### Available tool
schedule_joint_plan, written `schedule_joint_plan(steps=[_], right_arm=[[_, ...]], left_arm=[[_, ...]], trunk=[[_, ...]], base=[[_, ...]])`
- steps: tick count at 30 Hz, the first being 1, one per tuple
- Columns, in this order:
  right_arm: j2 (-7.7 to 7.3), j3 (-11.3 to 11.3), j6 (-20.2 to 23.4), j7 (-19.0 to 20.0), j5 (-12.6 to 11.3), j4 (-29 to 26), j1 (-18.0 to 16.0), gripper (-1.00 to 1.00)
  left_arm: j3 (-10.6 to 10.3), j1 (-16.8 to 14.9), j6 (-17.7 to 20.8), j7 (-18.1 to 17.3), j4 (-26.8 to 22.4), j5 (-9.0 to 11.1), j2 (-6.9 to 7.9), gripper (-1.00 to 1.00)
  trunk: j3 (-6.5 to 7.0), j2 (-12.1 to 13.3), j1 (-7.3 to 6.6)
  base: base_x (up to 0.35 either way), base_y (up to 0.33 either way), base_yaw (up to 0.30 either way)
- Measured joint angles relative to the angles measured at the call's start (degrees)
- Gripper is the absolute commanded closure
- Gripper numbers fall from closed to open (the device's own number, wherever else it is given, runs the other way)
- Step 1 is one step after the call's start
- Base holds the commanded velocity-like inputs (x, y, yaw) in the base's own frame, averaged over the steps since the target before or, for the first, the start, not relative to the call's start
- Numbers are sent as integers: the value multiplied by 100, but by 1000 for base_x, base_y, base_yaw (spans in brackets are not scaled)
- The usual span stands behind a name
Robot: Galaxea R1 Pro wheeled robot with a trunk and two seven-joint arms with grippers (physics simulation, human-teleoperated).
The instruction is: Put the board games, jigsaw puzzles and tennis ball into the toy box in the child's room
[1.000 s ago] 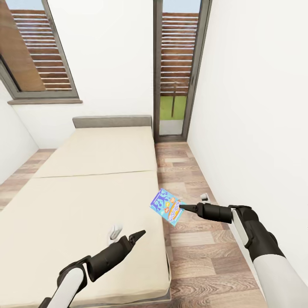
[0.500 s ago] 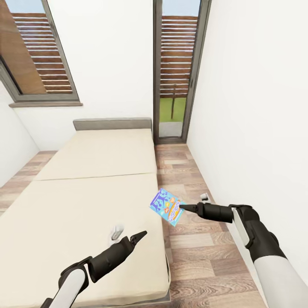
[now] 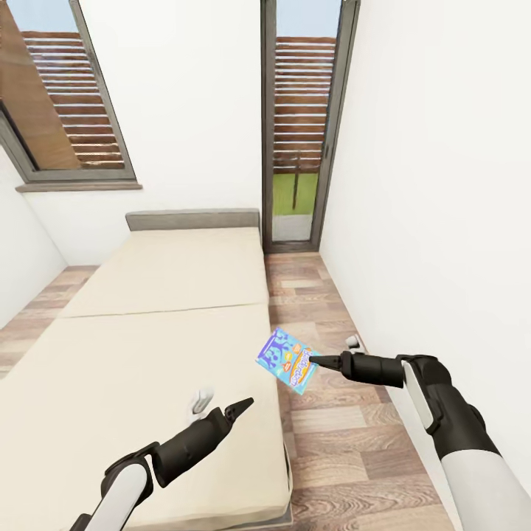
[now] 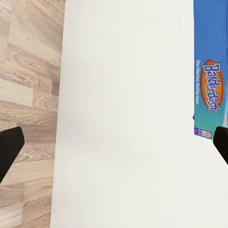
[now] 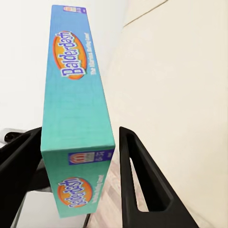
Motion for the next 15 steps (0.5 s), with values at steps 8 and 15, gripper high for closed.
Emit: schedule_joint_plan(steps=[8,15], right_arm=[[-7,-17,1,5,-3,-66,87,100],[-10,-18,1,4,-8,-95,117,100]], left_arm=[[1,17,-4,5,5,-1,0,-100],[2,30,-13,6,8,-1,0,-100]], trunk=[[153,321,-176],[281,602,-330]], base=[[0,0,-6],[0,0,-2]])
